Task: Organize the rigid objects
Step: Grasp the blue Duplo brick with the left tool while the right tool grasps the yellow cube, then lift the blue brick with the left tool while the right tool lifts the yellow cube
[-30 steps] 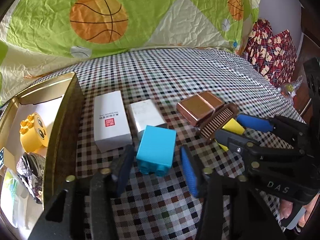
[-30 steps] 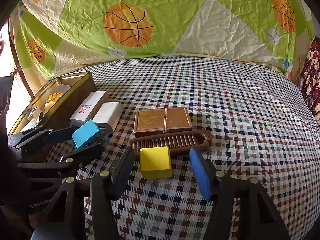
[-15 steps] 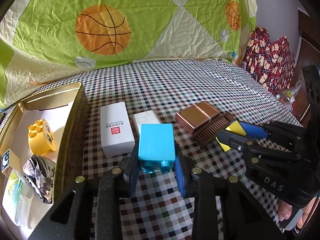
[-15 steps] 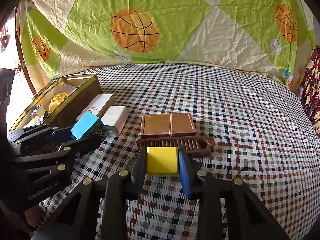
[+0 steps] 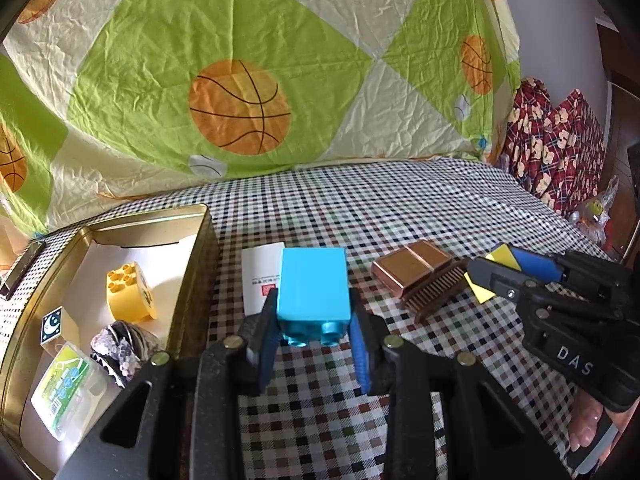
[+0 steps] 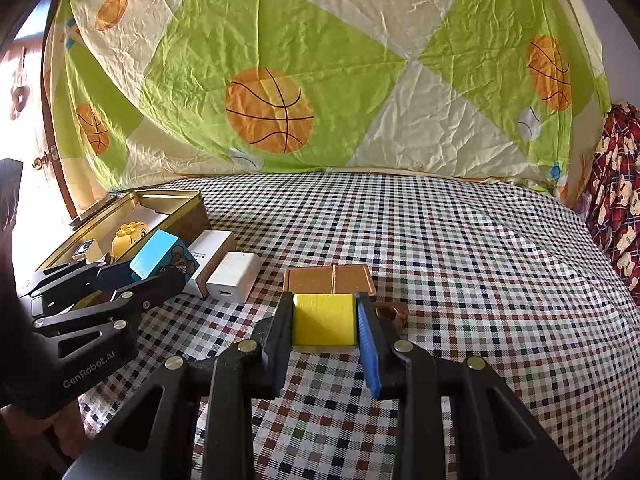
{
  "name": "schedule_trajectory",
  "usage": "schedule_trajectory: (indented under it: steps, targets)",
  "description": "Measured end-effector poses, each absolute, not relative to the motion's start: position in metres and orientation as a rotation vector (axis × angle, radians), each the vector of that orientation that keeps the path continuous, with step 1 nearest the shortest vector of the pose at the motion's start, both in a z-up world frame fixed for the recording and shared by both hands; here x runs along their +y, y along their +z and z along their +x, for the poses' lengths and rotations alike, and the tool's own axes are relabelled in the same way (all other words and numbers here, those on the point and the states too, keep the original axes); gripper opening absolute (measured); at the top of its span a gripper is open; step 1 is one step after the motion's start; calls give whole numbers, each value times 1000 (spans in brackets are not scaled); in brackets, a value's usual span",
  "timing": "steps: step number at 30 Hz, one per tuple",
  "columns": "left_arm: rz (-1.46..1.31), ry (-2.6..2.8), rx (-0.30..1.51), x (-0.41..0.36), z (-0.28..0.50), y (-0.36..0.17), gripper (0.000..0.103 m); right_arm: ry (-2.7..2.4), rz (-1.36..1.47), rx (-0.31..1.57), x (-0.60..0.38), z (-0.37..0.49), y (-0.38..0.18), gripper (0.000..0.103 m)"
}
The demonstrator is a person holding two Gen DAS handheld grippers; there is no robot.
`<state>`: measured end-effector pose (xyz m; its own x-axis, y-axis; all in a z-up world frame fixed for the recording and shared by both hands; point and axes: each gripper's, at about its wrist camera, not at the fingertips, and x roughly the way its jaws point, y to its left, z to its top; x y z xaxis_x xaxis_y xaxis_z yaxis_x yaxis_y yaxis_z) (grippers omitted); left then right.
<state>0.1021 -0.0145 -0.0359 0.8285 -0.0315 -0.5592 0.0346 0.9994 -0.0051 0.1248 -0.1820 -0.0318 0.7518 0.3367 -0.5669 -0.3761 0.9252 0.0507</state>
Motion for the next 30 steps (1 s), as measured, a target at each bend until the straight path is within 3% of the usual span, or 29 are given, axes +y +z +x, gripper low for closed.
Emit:
schedule_trajectory:
  steps: [30]
  targets:
    - [2, 47, 420, -13, 73, -21, 30, 359, -40, 441, -194, 99, -14, 32]
